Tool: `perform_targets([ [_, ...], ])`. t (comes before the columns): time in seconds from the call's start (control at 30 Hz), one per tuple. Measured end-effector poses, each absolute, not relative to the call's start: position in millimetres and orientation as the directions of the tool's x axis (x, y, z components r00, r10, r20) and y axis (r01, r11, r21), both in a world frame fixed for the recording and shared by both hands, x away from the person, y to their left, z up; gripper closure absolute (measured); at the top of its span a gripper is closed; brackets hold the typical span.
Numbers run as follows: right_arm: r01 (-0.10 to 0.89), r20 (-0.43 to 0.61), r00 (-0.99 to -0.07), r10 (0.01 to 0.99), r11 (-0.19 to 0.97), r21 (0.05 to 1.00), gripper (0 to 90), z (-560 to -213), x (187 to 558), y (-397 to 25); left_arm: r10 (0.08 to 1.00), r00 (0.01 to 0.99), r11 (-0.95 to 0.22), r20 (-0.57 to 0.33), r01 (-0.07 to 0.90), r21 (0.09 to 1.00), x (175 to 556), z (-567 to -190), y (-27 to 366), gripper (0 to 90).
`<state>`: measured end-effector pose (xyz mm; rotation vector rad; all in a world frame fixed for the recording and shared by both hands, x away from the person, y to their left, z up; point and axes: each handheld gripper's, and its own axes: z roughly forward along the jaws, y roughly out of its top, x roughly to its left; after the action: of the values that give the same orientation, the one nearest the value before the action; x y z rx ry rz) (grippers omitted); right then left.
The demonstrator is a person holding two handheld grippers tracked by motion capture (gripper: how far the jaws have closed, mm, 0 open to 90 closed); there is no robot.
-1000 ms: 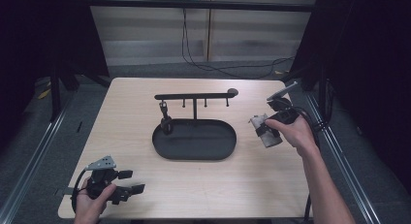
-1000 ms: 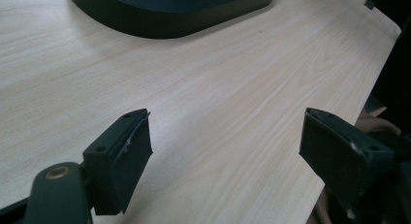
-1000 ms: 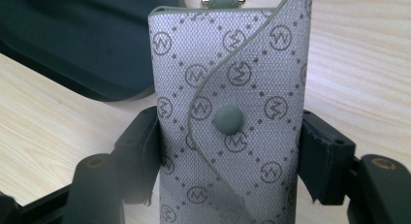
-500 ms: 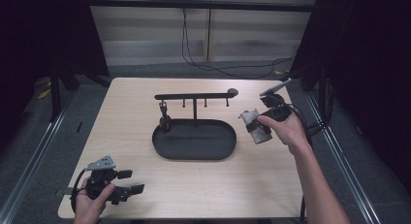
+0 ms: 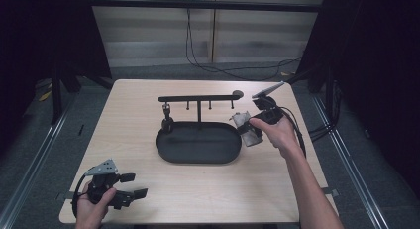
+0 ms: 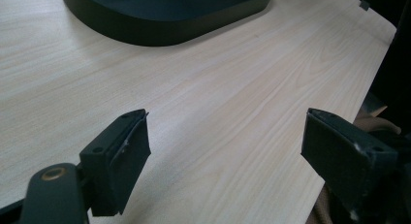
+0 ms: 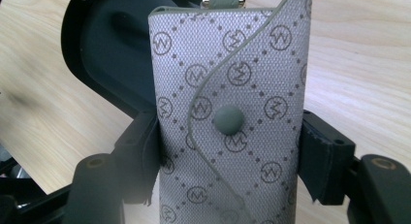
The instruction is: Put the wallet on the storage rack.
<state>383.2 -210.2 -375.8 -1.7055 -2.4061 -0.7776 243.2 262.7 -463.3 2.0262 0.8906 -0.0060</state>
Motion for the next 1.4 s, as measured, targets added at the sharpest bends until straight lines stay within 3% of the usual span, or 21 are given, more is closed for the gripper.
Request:
perform_targets([
  [1.4,0.907,0.438,-0.325,0.838,0.145,0.395,33.2,-439,394,-172,0.585,0.747,-0.346,-0.316,0.582,0.736,242,-462,262,17.3],
])
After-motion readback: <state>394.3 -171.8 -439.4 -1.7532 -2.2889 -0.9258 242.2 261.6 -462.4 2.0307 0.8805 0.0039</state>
